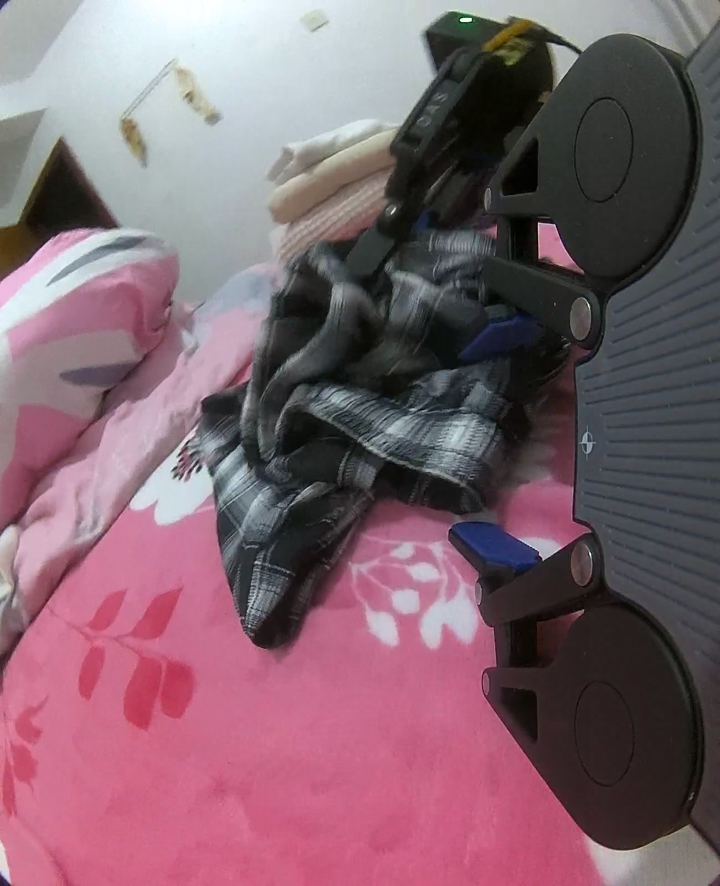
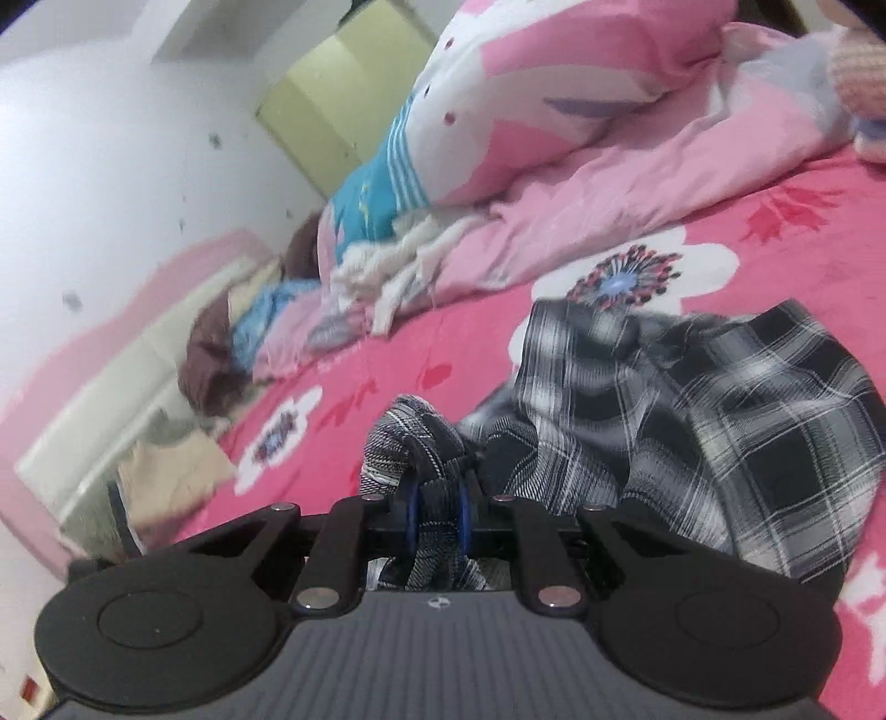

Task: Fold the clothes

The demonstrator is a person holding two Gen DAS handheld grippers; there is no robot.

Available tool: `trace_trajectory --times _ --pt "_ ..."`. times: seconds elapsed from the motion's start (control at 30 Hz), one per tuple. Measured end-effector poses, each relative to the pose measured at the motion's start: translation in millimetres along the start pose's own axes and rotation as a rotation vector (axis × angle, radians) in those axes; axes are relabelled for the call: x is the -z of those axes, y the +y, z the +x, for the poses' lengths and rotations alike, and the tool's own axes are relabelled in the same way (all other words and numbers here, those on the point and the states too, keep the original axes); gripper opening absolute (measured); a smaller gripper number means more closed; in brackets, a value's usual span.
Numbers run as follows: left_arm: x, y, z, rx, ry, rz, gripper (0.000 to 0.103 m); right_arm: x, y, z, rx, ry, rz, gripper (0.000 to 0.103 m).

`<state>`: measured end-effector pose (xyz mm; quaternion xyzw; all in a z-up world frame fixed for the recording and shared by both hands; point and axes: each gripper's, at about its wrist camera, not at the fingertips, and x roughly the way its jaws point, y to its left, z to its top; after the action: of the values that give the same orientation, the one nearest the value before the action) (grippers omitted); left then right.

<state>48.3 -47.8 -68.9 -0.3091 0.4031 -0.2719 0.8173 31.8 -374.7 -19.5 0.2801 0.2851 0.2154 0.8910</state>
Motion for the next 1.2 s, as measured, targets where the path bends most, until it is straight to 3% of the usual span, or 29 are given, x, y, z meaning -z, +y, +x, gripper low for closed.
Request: trace_trajectory --times 0.1,0.2,0.27,0.3,0.37,0.47,0.6,0.8,1.03,1.1,1.17,1.2 --pt "-3.3 -5.4 10.1 -0.041 -0.012 -0.013 0.053 -4.1 -14.8 -2.3 -0.036 -0.049 0.062 0.014" --pt "-2.6 -13.0 18.7 -0.091 -0.018 0.015 0.037 -3.6 -21.5 3.3 -0.059 -0.036 0.091 0.014" --pt "-1.9 -14.6 18.5 -0.100 -0.028 0.026 0.030 -2.4 -13.1 4.5 -0.059 -0.016 0.037 0.020" --pt "-1.6 -15.2 17.9 -0.102 -0.034 0.032 0.030 -2.0 -6.2 4.3 -0.054 -0.008 -0.007 0.023" --pt "-1.3 -15.5 17.7 -0.107 -0.040 0.035 0.029 0.4 9.6 -0.2 -0.040 -0.016 -0.100 0.046" --pt "-1.6 -14.8 18.7 -0.116 -0.037 0.030 0.028 2.6 34.2 -4.4 -0.019 -0.026 -0.239 0.064" --pt "-0.8 -14.3 18.2 -0.119 -0.039 0.023 0.028 6.0 59.8 -2.4 -0.012 -0.001 -0.393 0.065" --pt "-2.1 -3.0 15.1 -0.091 -0.053 -0.044 0.026 28.1 87.3 8.8 0.019 0.113 -0.626 0.065" --pt "-2.8 1.3 15.1 -0.080 -0.053 -0.069 0.024 49.1 82.5 23.3 0.097 0.205 -0.719 0.057" --pt "-2.8 1.1 15.0 -0.081 -0.054 -0.069 0.024 52.0 80.0 27.7 0.127 0.225 -0.732 0.045" --pt "-2.5 0.0 14.2 -0.085 -0.059 -0.066 0.023 52.1 78.8 30.6 0.165 0.230 -0.736 0.015" --pt "-2.2 -0.8 13.3 -0.088 -0.064 -0.062 0.022 50.0 78.7 30.3 0.182 0.217 -0.729 0.010"
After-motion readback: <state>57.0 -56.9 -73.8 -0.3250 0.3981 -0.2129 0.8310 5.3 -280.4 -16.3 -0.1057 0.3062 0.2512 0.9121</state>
